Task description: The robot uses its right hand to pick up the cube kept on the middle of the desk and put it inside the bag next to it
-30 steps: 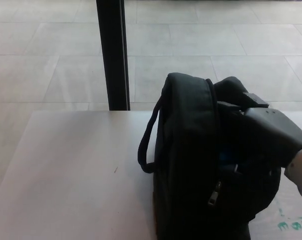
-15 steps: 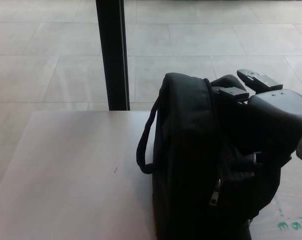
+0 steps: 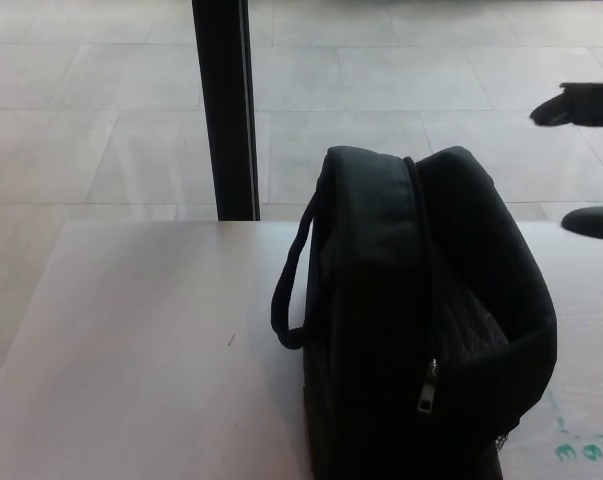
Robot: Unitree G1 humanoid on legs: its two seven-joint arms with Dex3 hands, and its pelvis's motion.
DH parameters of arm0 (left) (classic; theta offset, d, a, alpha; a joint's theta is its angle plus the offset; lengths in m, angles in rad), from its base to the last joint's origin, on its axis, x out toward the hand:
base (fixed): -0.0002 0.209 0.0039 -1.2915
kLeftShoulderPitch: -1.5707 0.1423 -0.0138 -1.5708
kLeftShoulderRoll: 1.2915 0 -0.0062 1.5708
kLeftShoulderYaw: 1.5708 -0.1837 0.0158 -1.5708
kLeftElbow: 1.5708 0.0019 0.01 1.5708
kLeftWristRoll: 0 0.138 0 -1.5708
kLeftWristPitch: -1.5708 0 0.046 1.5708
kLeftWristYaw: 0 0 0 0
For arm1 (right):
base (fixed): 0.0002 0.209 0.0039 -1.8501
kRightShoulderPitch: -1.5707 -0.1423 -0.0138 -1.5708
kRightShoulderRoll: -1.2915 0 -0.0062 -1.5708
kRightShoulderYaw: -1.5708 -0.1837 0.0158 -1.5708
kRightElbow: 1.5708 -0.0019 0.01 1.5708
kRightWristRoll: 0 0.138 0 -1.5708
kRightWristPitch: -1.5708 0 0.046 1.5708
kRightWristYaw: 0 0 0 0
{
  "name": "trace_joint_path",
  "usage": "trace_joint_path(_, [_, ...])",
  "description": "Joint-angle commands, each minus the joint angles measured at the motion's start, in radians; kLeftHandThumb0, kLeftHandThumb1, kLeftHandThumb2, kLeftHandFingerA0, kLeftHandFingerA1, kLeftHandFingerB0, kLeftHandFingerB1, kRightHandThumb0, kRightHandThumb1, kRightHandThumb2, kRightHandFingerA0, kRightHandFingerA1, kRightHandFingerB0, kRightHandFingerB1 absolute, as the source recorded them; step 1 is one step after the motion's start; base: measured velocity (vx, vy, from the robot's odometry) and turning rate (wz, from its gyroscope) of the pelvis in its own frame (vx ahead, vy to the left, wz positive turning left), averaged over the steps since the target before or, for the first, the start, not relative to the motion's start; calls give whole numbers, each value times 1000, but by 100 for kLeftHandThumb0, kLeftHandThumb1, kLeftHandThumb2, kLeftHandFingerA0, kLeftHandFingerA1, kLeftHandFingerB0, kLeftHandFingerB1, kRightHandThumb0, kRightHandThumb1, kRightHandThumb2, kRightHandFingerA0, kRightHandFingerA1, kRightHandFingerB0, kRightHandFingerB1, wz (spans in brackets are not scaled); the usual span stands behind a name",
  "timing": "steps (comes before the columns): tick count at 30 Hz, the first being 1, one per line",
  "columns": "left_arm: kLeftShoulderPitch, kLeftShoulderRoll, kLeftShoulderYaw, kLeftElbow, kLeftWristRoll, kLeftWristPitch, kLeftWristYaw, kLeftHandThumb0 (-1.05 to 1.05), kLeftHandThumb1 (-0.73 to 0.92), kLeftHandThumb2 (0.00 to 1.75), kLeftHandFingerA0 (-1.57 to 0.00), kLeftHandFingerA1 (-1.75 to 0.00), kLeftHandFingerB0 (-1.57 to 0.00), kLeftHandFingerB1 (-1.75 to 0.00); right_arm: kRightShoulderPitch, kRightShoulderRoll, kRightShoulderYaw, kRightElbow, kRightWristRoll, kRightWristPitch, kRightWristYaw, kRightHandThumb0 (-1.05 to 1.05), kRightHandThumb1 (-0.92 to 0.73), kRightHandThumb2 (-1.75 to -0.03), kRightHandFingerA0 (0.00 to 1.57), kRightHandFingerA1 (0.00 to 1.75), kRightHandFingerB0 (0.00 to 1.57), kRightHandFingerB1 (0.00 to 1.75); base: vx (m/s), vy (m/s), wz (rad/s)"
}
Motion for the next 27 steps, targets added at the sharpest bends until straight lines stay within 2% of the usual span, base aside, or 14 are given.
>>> trace_joint_path(1, [14, 7, 15, -20, -3, 7, 4, -48, 64, 59, -31, -52, -42, -48, 139, -1, -298, -14, 131, 73, -29, -57, -47, -85, 21, 49, 33, 50, 0, 0, 0])
trace_joint_path(2, [15, 6, 16, -20, -4, 6, 6, -48, 64, 59, -31, -52, -42, -48, 159, -1, -330, -8, 137, 61, -38, -57, -47, -85, 21, 49, 33, 50, 0, 0, 0])
trace_joint_path(3, [11, 6, 11, -12, 2, 3, 10, -48, 65, 59, -32, -50, -42, -47, 191, -2, -372, 0, 139, 61, -42, -53, -64, -59, 29, 39, 35, 33, 0, 0, 0])
trace_joint_path(6, [14, 6, 13, -13, 1, -1, 9, -49, 64, 58, -31, -51, -41, -48, 270, 35, -482, 14, 169, 46, -71, -50, -63, -59, 30, 40, 37, 35, 0, 0, 0])
trace_joint_path(8, [3, 6, 9, -3, 4, -2, 8, -48, 65, 59, -31, -50, -41, -47, 432, 70, -590, 103, 175, -20, -132, -49, -64, -59, 28, 40, 35, 33, 0, 0, 0])
trace_joint_path(14, [3, -8, 20, -4, -16, 20, 7, -46, 64, 58, -28, -50, -41, -47, 675, 143, -709, 248, 197, -143, -230, -53, -63, -59, 28, 44, 31, 31, 0, 0, 0])
trace_joint_path(17, [10, -11, 17, -23, -11, 25, 17, -46, 66, 59, -30, -50, -39, -47, 751, 159, -735, 293, 191, -162, -259, -54, -67, -61, 19, 43, 25, 29, 0, 0, 0])
trace_joint_path(22, [15, -6, 17, -26, -5, 14, 14, -49, 64, 58, -32, -52, -42, -47, 835, 157, -780, 483, 202, -252, -356, -53, -65, -60, 21, 45, 26, 30, 0, 0, 0])
trace_joint_path(25, [13, -5, 20, -23, -5, 16, 19, -48, 64, 59, -32, -52, -42, -49, 848, 153, -802, 557, 224, -286, -386, -55, -66, -61, 22, 51, 26, 32, 0, 0, 0])
trace_joint_path(26, [9, -11, 29, -18, -13, 27, 26, -47, 64, 59, -32, -54, -41, -49, 849, 152, -813, 611, 238, -323, -414, -55, -67, -60, 27, 56, 27, 34, 0, 0, 0])
trace_joint_path(27, [10, -9, 25, -20, -9, 24, 23, -49, 64, 58, -33, -52, -42, -48, 850, 158, -822, 634, 248, -318, -419, -55, -68, -61, 22, 51, 26, 33, 0, 0, 0])
